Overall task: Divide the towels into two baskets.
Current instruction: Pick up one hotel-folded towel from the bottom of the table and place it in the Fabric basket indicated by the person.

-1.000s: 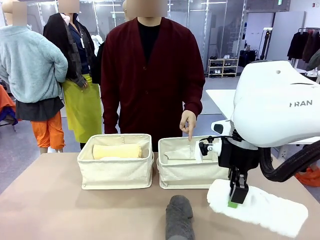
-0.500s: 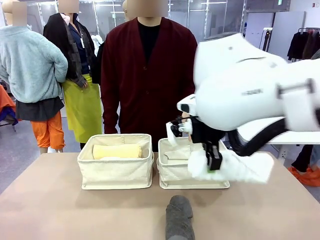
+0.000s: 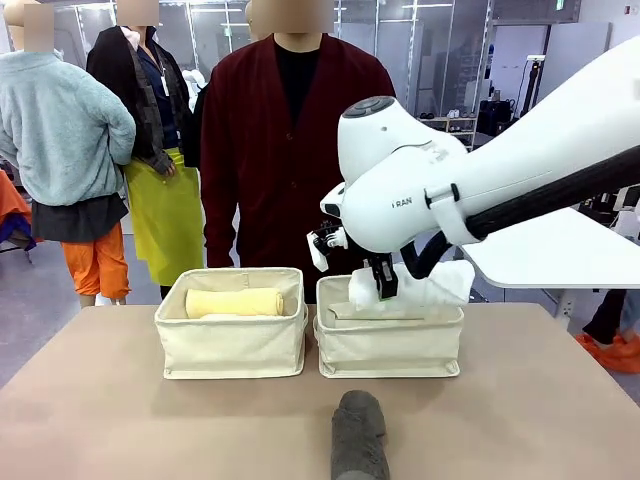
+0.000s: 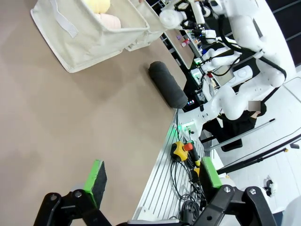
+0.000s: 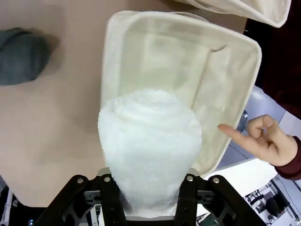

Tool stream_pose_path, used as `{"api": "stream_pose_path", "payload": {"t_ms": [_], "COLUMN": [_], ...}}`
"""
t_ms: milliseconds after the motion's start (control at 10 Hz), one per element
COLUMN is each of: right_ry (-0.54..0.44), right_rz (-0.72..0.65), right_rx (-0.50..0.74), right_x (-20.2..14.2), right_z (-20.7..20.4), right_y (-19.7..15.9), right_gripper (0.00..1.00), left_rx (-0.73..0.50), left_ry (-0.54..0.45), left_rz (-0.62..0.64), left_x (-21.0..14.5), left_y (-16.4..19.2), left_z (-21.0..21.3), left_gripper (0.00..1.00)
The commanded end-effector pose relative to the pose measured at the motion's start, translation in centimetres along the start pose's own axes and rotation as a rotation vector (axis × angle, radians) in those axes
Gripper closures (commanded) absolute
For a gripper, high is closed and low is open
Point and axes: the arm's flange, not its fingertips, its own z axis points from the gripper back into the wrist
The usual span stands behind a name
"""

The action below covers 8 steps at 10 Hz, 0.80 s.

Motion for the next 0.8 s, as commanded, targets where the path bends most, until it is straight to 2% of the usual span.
{"api": "stream_pose_path", "payload": {"t_ms": [0, 200, 300, 400, 500, 600, 700], "right_ry": [-0.002, -0.03, -0.032, -0.029, -0.007, 0.01, 0.026], "right_rz": [0.018, -0.018, -0.034, -0.039, -0.039, -0.043, -0.039], "right_rx": [-0.035, -0.049, -0.051, -0.046, -0.022, 0.0, 0.006], "right_x": [0.9, 1.3, 1.4, 1.7, 2.0, 2.1, 2.1], "right_z": [-1.4, -4.1, -5.0, -5.5, -5.9, -6.4, -6.5], "right_y": [-2.6, -4.5, -5.1, -5.2, -5.1, -4.9, -4.7], "right_gripper": [0.62, 0.62, 0.44, 0.33, 0.15, 0.04, 0.0], "left_rx": [0.006, 0.006, 0.006, 0.006, 0.006, 0.006, 0.006], "left_ry": [0.012, 0.012, 0.012, 0.012, 0.012, 0.012, 0.012], "left_rz": [-0.006, -0.006, -0.006, -0.006, -0.006, -0.006, -0.006], "left_x": [-0.2, -0.2, -0.2, -0.2, -0.2, -0.2, -0.2], "left_y": [-0.4, -0.4, -0.4, -0.4, -0.4, -0.4, -0.4], "left_z": [0.3, 0.3, 0.3, 0.3, 0.3, 0.3, 0.3], "left_gripper": [0.0, 0.0, 0.0, 0.0, 0.0, 0.0, 0.0]}}
